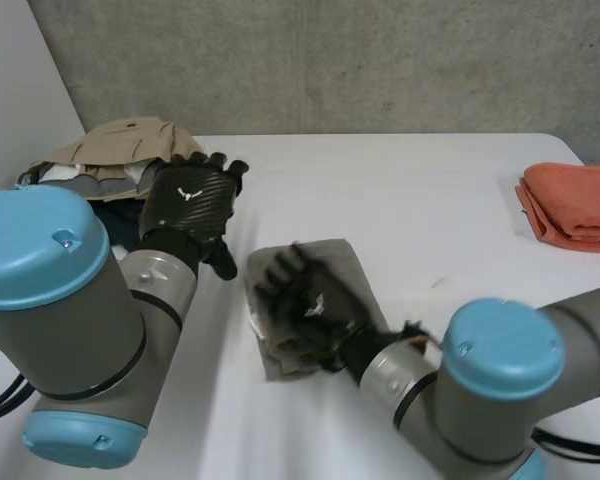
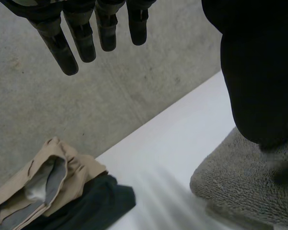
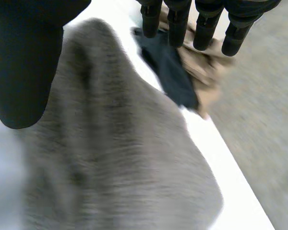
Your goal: Fold the laundry.
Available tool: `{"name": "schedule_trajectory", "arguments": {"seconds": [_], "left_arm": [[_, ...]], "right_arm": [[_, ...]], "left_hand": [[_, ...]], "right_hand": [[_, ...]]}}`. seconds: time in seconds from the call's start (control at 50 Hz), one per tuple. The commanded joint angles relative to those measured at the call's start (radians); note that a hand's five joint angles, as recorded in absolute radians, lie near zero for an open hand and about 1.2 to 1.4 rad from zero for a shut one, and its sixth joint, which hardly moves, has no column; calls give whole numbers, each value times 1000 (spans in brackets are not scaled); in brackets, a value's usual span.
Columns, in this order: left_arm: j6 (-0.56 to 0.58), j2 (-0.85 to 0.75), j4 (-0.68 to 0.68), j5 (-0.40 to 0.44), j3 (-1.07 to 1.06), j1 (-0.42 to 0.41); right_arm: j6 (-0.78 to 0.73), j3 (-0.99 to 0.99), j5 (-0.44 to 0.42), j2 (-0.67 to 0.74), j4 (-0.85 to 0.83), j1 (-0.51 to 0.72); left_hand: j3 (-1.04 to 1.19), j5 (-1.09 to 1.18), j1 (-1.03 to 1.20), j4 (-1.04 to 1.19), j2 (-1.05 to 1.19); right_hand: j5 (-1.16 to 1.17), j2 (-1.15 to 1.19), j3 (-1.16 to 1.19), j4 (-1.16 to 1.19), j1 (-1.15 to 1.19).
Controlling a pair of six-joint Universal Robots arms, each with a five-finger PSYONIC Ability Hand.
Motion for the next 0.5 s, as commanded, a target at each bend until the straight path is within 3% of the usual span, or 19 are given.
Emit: {"name": "schedule_trajectory", "arguments": {"seconds": [0.02,0.04,0.12,0.22,0.28,0.38,0.5], "left_arm": [[-58,-52,-9,4,91,-78],[-62,-65,-9,4,102,-92],[-69,-169,-18,0,191,-162],[-75,-295,-97,-19,286,-199],[-75,-368,-159,-74,337,-196],[-66,-451,-229,-160,372,-178],[-62,-473,-308,-160,352,-129]], "right_arm": [[441,-27,21,-199,84,-177],[540,-58,7,-202,137,-195],[638,-171,-12,-141,319,-220],[587,-356,-2,48,521,-220],[549,-464,-4,147,634,-221],[535,-599,2,281,742,-217],[497,-659,44,346,776,-209]], "left_hand": [[-28,-38,-6,-19,-24],[-28,-38,-6,-19,-24],[-25,-35,-3,-16,-21],[-8,-17,15,2,-3],[13,3,35,22,17],[28,18,50,37,32],[72,62,94,81,76]], "right_hand": [[-43,-35,-33,-33,-49],[-43,-35,-33,-33,-49],[-43,-35,-33,-33,-49],[-43,-35,-33,-33,-49],[-43,-35,-33,-33,-49],[-43,-35,-33,-33,-49],[-43,-35,-33,-33,-49]]}}
